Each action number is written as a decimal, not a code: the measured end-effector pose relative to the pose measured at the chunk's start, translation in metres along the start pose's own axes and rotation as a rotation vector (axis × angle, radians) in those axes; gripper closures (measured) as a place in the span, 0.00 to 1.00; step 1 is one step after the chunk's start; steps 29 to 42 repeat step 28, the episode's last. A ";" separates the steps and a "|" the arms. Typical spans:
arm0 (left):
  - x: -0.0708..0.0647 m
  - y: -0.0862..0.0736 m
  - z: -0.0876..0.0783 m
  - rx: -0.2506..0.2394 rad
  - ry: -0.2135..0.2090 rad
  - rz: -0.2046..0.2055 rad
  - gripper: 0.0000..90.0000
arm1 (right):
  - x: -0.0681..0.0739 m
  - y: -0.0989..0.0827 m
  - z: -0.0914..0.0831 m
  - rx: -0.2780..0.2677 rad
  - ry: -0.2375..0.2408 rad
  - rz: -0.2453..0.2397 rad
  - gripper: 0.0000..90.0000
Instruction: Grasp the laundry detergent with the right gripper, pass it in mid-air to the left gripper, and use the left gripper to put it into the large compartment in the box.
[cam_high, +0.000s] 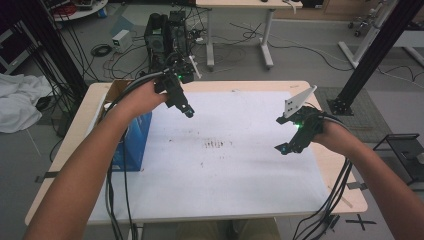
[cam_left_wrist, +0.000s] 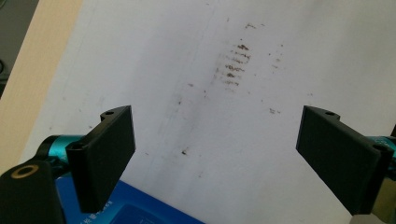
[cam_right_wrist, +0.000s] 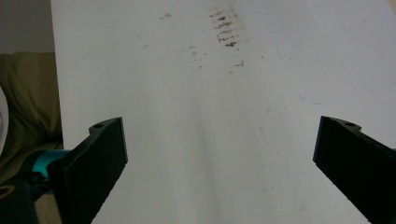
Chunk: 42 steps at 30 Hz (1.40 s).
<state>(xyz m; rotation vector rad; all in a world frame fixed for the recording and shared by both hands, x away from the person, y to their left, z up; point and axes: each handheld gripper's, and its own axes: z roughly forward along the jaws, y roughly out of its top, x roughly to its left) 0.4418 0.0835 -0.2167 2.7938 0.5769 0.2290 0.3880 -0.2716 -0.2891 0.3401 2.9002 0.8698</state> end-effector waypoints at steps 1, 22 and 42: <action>-0.001 0.000 0.002 -0.018 0.002 -0.009 0.13 | -0.001 0.000 0.000 -0.003 0.002 -0.004 0.02; -0.001 0.001 0.006 0.004 0.000 0.006 0.13 | 0.001 0.001 0.001 -0.001 0.004 -0.015 0.02; -0.003 0.000 0.004 0.003 0.001 0.016 0.13 | 0.003 0.002 0.000 -0.003 -0.003 -0.016 0.02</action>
